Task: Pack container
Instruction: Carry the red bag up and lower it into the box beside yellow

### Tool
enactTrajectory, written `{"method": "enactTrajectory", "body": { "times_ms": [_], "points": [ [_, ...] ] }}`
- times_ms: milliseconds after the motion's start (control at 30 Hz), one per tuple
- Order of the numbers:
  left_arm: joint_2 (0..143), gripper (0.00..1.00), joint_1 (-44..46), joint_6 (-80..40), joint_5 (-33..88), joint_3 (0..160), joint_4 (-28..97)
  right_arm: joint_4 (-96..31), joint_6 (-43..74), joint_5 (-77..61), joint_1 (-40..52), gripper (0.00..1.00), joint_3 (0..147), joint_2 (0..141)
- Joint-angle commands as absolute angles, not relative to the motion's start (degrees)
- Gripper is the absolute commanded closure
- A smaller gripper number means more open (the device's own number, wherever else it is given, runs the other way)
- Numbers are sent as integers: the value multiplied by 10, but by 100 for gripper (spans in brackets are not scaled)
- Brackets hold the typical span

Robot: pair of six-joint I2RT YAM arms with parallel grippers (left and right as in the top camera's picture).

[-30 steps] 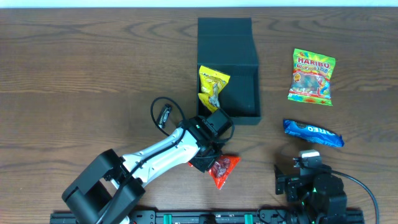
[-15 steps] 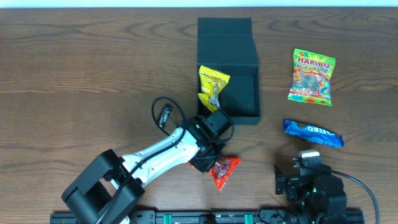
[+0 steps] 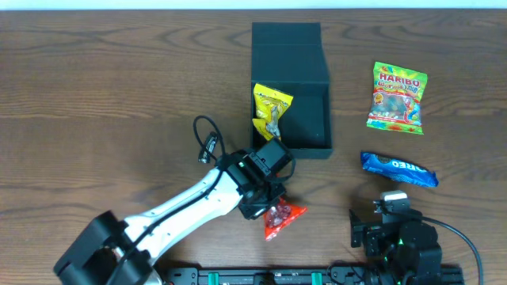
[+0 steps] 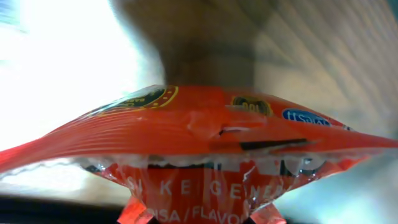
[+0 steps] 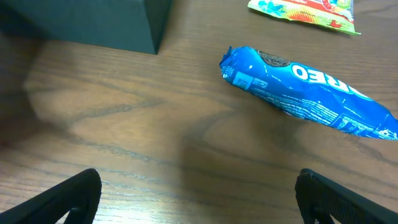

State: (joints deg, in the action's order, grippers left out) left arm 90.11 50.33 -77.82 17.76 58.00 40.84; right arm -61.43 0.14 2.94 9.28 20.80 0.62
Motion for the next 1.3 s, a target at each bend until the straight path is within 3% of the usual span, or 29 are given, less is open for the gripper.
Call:
{"method": "enactTrajectory", "body": {
  "times_ms": [0, 233, 600, 1033, 1267],
  "points": [
    [887, 94, 503, -674, 156, 638, 448, -617, -5, 25, 91, 1, 205, 3],
    [887, 94, 500, -568, 72, 810, 605, -617, -5, 25, 91, 1, 205, 3],
    [944, 94, 405, -404, 95, 957, 593, -617, -5, 25, 91, 1, 205, 3],
    [1180, 94, 402, -291, 168, 1206, 650, -617, -5, 25, 91, 1, 205, 3],
    [1252, 94, 402, -272, 197, 1235, 644, -617, -5, 25, 91, 1, 205, 3]
  ]
}}
